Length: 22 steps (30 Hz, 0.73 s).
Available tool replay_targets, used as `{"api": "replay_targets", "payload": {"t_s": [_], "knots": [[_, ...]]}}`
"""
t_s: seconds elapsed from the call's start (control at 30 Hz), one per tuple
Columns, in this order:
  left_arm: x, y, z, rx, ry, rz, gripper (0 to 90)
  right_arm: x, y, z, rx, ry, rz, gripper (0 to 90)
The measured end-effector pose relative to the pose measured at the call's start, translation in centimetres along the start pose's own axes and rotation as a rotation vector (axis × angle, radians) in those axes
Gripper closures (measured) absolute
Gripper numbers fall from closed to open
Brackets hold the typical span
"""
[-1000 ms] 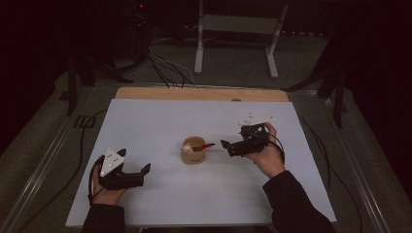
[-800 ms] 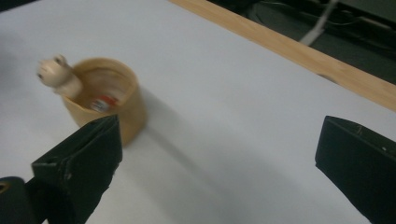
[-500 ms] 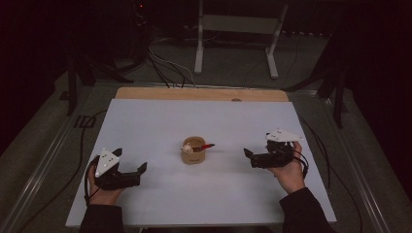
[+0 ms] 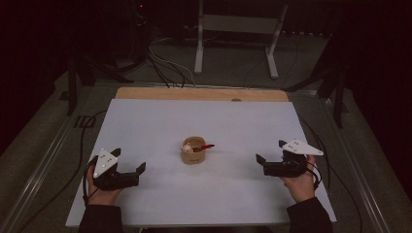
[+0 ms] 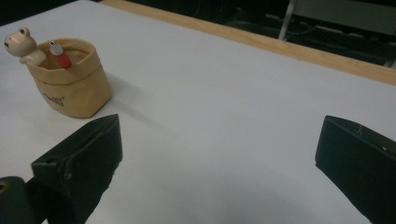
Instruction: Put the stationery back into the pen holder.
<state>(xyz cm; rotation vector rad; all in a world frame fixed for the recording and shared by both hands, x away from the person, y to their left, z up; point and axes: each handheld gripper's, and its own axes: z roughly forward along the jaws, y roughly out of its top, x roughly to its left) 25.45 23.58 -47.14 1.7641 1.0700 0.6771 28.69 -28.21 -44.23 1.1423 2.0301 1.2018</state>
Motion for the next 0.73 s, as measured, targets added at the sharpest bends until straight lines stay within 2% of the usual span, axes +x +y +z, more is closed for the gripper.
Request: {"api": "replay_targets", "payload": {"t_s": [0.07,0.2,0.27,0.47,0.53,0.73], "knots": [[0.0,0.0,-0.1,-0.009,0.000,0.001,0.4,-0.1,-0.5,-0.5,-0.034,-0.005,0.003,1.0],[0.0,0.1,-0.2,-0.020,0.003,-0.002,0.5,-0.4,-1.6,-0.6,-0.042,-0.018,0.020,1.0],[0.0,0.1,-0.3,-0.032,0.001,-0.004,0.5,-0.6,-2.5,-1.0,-0.063,-0.036,0.033,1.0],[-0.3,0.3,-0.7,-0.060,-0.010,0.005,0.4,-0.6,-2.9,-1.6,-0.113,-0.029,0.064,0.9],[-0.3,0.3,-0.9,-0.064,-0.011,0.008,0.5,-0.6,-3.0,-1.7,-0.116,-0.035,0.061,0.9],[-0.3,0.3,-0.8,-0.059,-0.006,0.007,0.5,-1.1,-3.6,-1.9,-0.122,-0.037,0.095,0.9]]}}
